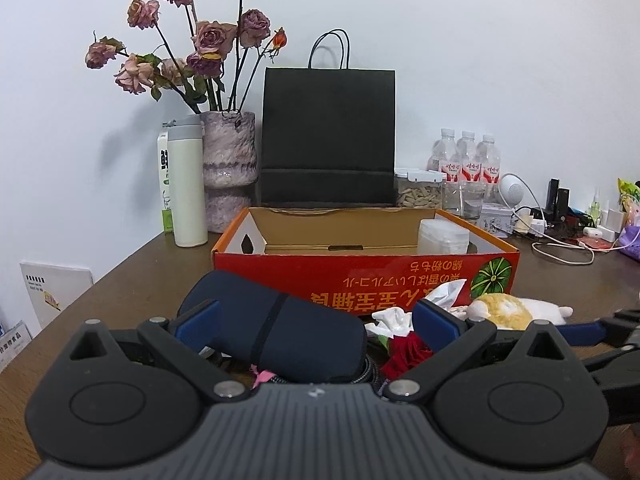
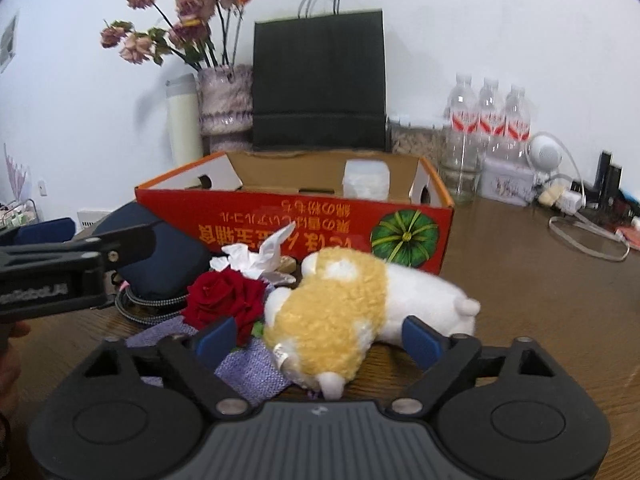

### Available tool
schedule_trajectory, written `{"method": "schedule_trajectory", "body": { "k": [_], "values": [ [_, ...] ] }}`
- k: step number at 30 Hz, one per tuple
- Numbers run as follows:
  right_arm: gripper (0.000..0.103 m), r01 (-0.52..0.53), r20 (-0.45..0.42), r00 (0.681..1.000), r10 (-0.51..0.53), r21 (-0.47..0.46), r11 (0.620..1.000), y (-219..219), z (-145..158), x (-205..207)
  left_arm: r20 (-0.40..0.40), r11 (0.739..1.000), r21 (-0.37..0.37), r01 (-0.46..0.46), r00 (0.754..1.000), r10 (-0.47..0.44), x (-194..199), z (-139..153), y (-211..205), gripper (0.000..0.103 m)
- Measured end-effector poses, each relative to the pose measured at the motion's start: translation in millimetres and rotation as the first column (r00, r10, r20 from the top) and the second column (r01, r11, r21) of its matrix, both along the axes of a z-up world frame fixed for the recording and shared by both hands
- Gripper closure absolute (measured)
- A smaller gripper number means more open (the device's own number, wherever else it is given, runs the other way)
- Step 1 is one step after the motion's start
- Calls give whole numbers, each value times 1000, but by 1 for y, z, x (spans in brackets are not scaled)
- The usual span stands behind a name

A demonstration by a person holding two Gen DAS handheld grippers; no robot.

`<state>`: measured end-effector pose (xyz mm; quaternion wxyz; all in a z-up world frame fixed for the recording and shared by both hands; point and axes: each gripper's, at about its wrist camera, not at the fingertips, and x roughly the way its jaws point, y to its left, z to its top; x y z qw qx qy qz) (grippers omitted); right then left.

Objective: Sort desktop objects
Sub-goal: 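Close right gripper on the plush toy's body, then grasp the red rose with left gripper while right gripper holds the plush toy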

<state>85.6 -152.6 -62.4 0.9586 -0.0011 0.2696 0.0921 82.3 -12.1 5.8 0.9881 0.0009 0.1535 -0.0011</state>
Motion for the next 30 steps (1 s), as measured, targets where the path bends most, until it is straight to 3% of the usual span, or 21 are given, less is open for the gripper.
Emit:
{"method": "schedule_trajectory", "body": {
  "k": [8,13,16,30],
  "values": [
    [25,49,-59,997,-46,54,997,-3,-6,14,-19,1000,-6,-2,1000,2,2,-1,1,0],
    [47,64,-98,994,-55,87,994,-7,-9,20,-21,1000,-3,-2,1000,1,2,-2,0,0],
    [51,64,-91,994,-55,95,993,-9,-9,18,-25,1000,-1,1,1000,-1,2,-3,-2,0],
    [55,86,-19,996,-85,120,989,-38,-2,7,-84,993,58,103,992,-98,16,-9,-38,0]
  ]
}}
